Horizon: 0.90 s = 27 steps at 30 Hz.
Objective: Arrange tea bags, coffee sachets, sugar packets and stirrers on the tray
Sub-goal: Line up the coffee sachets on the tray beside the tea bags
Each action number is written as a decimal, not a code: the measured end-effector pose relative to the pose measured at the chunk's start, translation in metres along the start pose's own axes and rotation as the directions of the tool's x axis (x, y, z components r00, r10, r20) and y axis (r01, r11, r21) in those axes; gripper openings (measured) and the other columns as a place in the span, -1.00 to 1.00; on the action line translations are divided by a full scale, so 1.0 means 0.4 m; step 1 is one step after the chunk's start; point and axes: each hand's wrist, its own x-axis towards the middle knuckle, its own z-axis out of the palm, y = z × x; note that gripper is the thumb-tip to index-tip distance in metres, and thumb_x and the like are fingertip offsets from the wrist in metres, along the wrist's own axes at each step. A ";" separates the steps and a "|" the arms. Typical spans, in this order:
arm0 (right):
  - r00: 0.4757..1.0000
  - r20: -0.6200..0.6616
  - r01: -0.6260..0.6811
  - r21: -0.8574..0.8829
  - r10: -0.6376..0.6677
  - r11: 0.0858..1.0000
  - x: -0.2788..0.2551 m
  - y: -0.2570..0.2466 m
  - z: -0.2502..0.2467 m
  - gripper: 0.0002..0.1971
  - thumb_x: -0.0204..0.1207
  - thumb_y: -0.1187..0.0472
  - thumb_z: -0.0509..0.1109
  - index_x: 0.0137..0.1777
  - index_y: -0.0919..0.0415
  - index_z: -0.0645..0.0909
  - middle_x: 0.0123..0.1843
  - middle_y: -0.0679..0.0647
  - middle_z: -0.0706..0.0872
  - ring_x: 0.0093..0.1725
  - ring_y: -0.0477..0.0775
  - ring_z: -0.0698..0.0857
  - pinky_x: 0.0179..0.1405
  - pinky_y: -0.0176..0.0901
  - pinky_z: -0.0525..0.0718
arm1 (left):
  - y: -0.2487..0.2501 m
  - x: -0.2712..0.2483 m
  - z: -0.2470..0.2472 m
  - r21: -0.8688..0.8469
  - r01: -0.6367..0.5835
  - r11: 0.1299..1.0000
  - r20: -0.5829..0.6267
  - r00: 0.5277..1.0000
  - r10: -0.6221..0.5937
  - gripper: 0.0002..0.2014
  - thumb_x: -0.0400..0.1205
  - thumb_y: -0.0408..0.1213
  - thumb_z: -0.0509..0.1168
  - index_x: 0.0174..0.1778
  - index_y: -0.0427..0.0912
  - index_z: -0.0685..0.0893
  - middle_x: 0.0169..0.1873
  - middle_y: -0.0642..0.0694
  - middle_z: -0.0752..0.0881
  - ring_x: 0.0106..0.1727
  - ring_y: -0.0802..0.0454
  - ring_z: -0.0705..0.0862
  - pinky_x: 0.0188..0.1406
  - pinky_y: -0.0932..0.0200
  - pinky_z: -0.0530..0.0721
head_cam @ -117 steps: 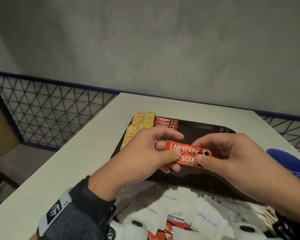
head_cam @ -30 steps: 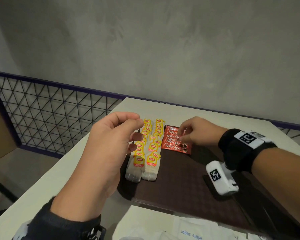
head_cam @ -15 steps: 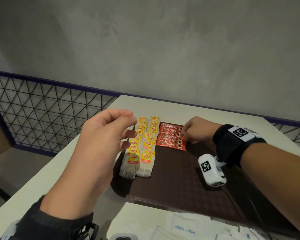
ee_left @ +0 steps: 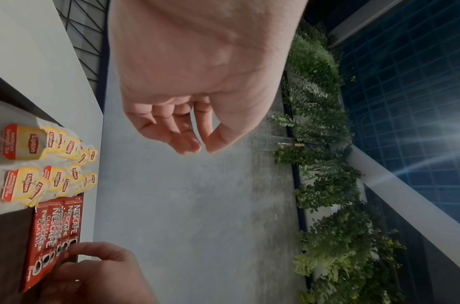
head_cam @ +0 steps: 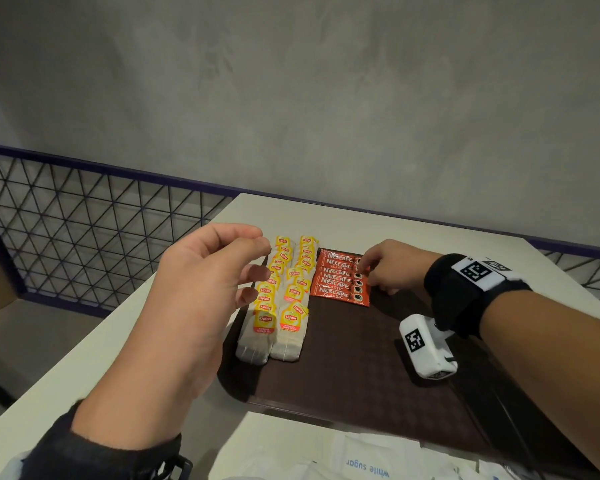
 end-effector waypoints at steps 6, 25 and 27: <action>0.997 -0.073 -0.024 -0.018 0.023 1.000 0.012 0.006 -0.012 -0.77 0.58 0.33 0.42 0.19 0.12 0.70 0.20 0.07 0.73 0.17 0.07 0.68 0.13 -0.09 0.69 | 0.000 0.001 -0.001 0.003 -0.002 1.000 -0.003 1.000 0.002 -0.85 0.60 -0.45 0.44 -0.20 -0.10 0.77 -0.30 -0.05 0.81 -0.32 0.01 0.69 -0.26 0.11 0.55; 0.999 -0.039 -0.018 -0.096 0.014 0.995 0.035 -0.024 -0.023 -0.76 0.58 0.21 0.47 0.22 0.21 0.66 0.11 0.14 0.77 0.05 0.11 0.75 0.05 -0.01 0.81 | -0.012 0.008 -0.004 0.033 -0.007 0.999 0.005 1.000 0.007 -0.85 0.59 -0.45 0.46 -0.19 -0.09 0.77 -0.29 -0.04 0.81 -0.34 0.05 0.71 -0.25 0.12 0.57; 0.995 -0.094 0.018 -0.151 -0.033 0.988 0.002 -0.018 -0.047 -0.72 0.55 0.20 0.49 0.23 0.24 0.68 0.05 0.15 0.78 -0.07 0.10 0.72 -0.09 -0.08 0.72 | -0.001 0.003 0.004 0.033 -0.009 0.999 0.019 1.000 0.008 -0.85 0.60 -0.44 0.45 -0.18 -0.09 0.76 -0.29 -0.03 0.80 -0.35 0.06 0.72 -0.27 0.14 0.57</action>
